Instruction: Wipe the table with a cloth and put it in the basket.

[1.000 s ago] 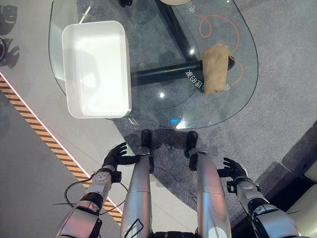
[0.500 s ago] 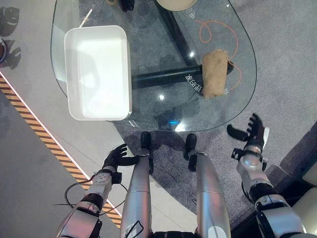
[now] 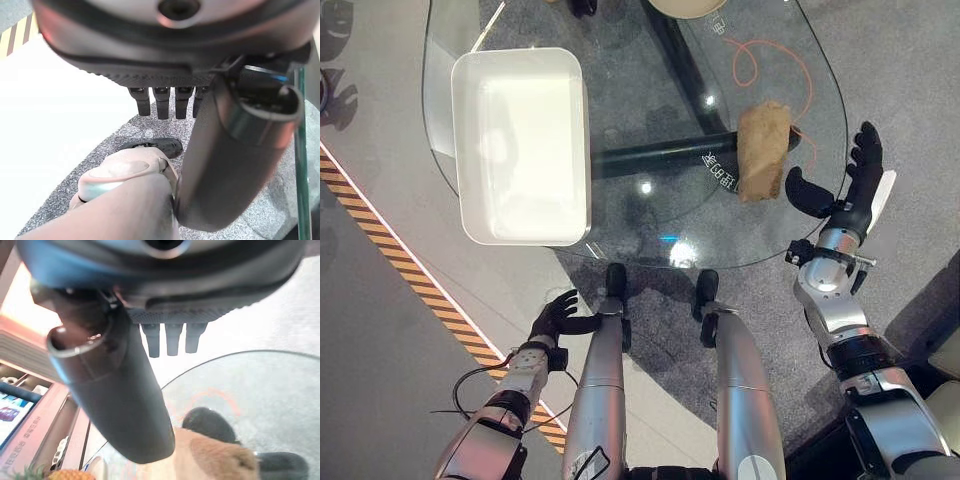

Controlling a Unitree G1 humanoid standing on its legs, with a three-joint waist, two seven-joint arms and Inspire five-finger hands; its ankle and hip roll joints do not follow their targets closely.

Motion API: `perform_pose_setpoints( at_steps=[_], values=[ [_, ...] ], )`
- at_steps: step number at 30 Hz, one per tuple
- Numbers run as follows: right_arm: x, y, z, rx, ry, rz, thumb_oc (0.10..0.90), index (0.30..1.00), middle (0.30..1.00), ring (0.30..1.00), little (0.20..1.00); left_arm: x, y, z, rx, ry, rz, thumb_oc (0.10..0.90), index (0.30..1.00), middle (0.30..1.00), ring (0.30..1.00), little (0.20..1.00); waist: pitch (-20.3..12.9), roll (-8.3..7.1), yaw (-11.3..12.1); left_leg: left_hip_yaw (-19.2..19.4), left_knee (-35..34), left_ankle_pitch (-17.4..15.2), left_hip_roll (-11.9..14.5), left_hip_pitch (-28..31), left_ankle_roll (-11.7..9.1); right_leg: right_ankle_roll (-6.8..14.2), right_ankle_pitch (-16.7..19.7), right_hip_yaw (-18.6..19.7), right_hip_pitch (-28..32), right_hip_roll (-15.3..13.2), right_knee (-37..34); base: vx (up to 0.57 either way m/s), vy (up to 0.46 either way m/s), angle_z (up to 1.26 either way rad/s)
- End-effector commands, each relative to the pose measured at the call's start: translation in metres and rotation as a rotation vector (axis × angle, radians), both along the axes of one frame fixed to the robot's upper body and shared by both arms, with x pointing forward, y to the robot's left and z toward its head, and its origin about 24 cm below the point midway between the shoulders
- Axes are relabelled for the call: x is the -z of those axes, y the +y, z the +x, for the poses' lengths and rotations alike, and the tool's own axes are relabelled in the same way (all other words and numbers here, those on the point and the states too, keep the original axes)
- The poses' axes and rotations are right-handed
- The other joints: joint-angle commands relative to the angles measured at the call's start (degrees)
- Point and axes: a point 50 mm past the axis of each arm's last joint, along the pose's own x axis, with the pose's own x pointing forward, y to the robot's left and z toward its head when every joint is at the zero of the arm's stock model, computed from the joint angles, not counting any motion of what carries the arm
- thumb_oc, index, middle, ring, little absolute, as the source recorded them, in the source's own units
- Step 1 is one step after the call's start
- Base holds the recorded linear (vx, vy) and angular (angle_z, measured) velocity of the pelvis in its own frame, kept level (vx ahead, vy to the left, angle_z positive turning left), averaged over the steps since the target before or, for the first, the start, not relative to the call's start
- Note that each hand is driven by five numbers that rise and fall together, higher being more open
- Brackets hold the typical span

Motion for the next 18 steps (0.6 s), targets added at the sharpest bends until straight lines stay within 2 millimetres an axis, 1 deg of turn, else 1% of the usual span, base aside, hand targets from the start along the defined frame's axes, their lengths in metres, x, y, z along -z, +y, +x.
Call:
perform_pose_setpoints(
  at_steps=[1, 5, 8, 11, 13, 18],
  values=[
    [-0.052, 0.004, -0.013, 0.005, -0.242, -0.072, 0.800, 0.900, 0.900, 0.900, 0.900, 0.041, 0.004, -0.050, -0.038, 0.188, 0.012, 0.800, 0.900, 0.900, 0.900, 0.900, -1.01, 0.28, 0.13, 3.40, 1.23, -1.00, -1.84, 1.54, 3.88, -0.53, 1.77, 1.40, 3.84, 2.15, -2.47, 0.00, 0.000, 0.00],
    [-0.060, 0.014, -0.011, -0.030, -0.255, -0.072, 0.800, 0.900, 0.900, 0.900, 0.900, 0.041, 0.001, -0.048, -0.029, 0.189, 0.011, 0.800, 0.900, 0.900, 0.900, 0.900, -1.01, 0.45, 0.20, 3.58, 0.55, -1.00, -1.94, 2.16, 3.98, -0.57, 1.88, 1.40, 4.37, 2.23, -3.29, 0.00, 0.008, 0.00],
    [-0.066, 0.027, -0.008, -0.059, -0.239, -0.096, 0.800, 0.900, 0.900, 0.900, 0.900, 0.041, -0.003, -0.046, -0.018, 0.187, 0.009, 0.800, 0.900, 0.900, 0.900, 0.900, -1.01, 0.65, 0.31, 3.74, 0.02, -1.00, -2.06, 2.67, 4.06, -0.53, 2.00, 1.48, 4.62, 2.32, -3.70, 0.00, 0.000, 0.00],
    [-0.066, 0.031, -0.006, -0.065, -0.226, -0.108, 0.800, 0.900, 0.900, 0.900, 0.900, 0.040, -0.003, -0.045, -0.015, 0.187, 0.009, 0.800, 0.900, 0.900, 0.900, 0.900, -1.01, 0.70, 0.40, 3.79, -0.19, -1.00, -2.09, 2.87, 4.09, -0.56, 2.00, 1.49, 4.81, 2.33, -3.93, 0.00, 0.000, 0.00],
    [-0.065, 0.041, 0.003, -0.087, -0.156, -0.107, 0.800, 0.900, 0.900, 0.900, 0.900, 0.040, -0.006, -0.043, -0.008, 0.190, 0.011, 0.800, 0.900, 0.900, 0.900, 0.900, -1.01, 0.85, 0.77, 3.88, -0.72, -0.95, -2.17, 3.47, 4.18, -0.62, 2.05, 1.42, 5.27, 2.40, -4.32, 0.00, 0.000, 0.00],
    [-0.057, 0.049, 0.016, -0.094, -0.044, -0.076, 0.800, 0.900, 0.900, 0.900, 0.900, 0.040, -0.008, -0.042, -0.001, 0.193, 0.012, 0.800, 0.900, 0.900, 0.900, 0.900, -1.01, 1.11, 1.37, 3.94, -1.40, -0.88, -2.21, 4.14, 4.25, -0.81, 2.03, 1.20, 5.81, 2.48, -4.75, 0.00, 0.000, 0.00]
  ],
)
